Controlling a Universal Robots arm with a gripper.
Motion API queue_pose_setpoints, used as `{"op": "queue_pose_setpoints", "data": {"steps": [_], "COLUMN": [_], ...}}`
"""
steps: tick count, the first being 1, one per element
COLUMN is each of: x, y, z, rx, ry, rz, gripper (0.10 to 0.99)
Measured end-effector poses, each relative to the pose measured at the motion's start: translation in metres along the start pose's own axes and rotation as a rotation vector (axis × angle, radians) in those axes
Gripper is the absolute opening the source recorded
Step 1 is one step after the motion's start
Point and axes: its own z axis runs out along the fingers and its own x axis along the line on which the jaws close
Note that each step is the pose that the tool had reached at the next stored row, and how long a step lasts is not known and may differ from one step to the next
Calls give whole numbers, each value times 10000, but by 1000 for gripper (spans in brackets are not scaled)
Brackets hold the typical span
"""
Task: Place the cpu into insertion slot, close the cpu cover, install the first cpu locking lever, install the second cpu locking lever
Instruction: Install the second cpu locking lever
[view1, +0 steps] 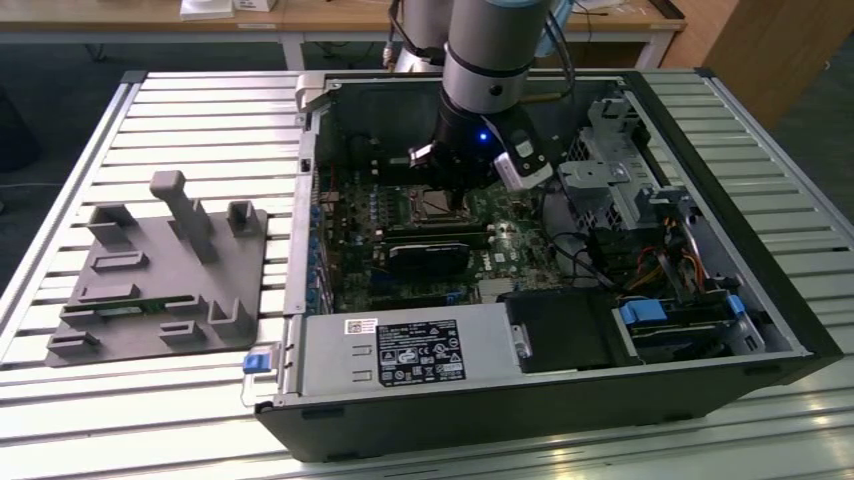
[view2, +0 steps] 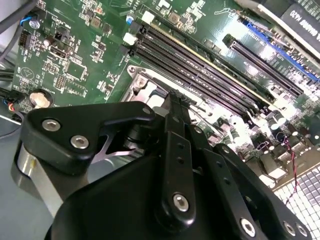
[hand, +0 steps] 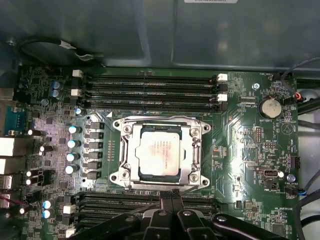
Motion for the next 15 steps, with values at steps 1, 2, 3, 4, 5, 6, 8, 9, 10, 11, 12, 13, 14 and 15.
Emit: {"op": "queue_pose_setpoints", "data": {"steps": [1, 2, 3, 4, 5, 6, 8, 9, 10, 11, 12, 13, 14, 15], "x": [0, 0, 0, 0, -1, 0, 0, 0, 0, 0, 3, 14, 35, 68], "y": [0, 0, 0, -2, -10, -14, -24, -35, -46, -55, -59, -61, -63, -64], "z": [0, 1, 1, 1, 3, 6, 9, 12, 17, 25, 33, 39, 43, 48], "rx": [-1, 0, -1, -11, -43, -73, -177, -240, -251, -256, -261, -261, -260, -259], "ry": [-1, 0, 0, 1, 4, 28, 93, 122, 139, 152, 157, 157, 159, 158], "rz": [0, 0, -1, -1, -3, 0, 5, 7, 8, 10, 12, 13, 11, 10], "gripper": [106, 106, 106, 106, 106, 106, 106, 106, 106, 106, 106, 106, 106, 106]}}
